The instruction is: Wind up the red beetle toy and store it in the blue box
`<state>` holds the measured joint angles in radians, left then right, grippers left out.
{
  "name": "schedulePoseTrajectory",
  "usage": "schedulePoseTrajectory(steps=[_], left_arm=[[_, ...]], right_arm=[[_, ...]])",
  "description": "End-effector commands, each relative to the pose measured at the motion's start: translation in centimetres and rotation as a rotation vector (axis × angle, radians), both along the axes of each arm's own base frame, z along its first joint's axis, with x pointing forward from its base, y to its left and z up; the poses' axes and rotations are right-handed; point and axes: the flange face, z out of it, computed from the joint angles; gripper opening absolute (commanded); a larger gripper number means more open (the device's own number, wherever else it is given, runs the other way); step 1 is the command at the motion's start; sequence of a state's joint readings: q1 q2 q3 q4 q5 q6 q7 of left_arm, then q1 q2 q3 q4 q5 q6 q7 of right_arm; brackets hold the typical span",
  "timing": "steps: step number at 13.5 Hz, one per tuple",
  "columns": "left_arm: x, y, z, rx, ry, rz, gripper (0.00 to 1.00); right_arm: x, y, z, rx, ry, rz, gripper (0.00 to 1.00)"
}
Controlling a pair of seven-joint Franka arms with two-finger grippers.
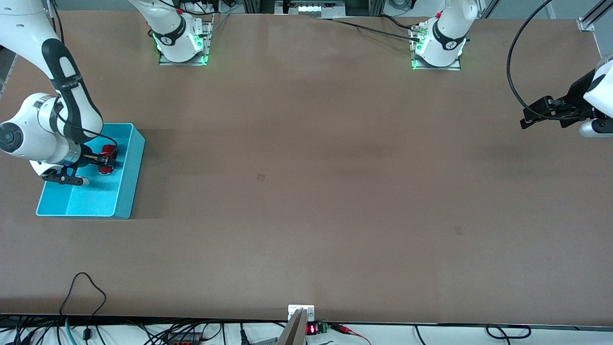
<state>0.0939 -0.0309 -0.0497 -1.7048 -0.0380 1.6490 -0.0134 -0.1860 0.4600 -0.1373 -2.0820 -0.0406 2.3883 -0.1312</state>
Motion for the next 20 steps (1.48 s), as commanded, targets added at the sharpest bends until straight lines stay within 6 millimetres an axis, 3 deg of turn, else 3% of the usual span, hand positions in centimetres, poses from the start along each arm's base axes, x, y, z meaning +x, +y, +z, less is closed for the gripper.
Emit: schedulePoseTrajectory(steps=[1,3,6,9,12,14,16,18,20], left_arm=[[-0.3,0.1,0.3,0.008,-0.007,-0.02,1.0],[-0.4,0.4,0.3,0.008,-0.007,-0.014,1.0],[-0.2,0.5,0.3,0.008,-0.01,-0.012,1.0],[0.0,0.1,0.4,0.016,-0.022,-0.022,1.0],[0.0,0.0,0.4,0.013,-0.022,-0.018,1.0],[0.1,-0.1,0.3,0.01,-0.019,-0.012,1.0],[0.0,0.1,0.2,0.014,-0.017,-0.009,1.0],[0.1,0.0,0.3,0.011,-0.018,-0.009,1.0],[0.1,0.1,0.2,0.014,-0.017,-0.008,1.0]], right_arm=[[0.6,0.1,2.4,0.007,-0.038,0.01,1.0],[1.8,0.7,6.6,0.001,-0.075,0.026,1.0],[4.3,1.8,14.7,0.008,-0.08,0.046,1.0],[5.3,3.8,22.5,0.003,-0.116,0.078,1.0],[5.9,7.9,29.9,0.026,-0.118,0.134,1.0],[5.2,9.6,34.3,0.034,-0.112,0.158,1.0],[3.4,11.0,38.3,0.041,-0.088,0.174,1.0],[2.3,12.0,40.4,0.041,-0.092,0.185,1.0],[2.2,12.1,40.6,0.041,-0.095,0.188,1.0]])
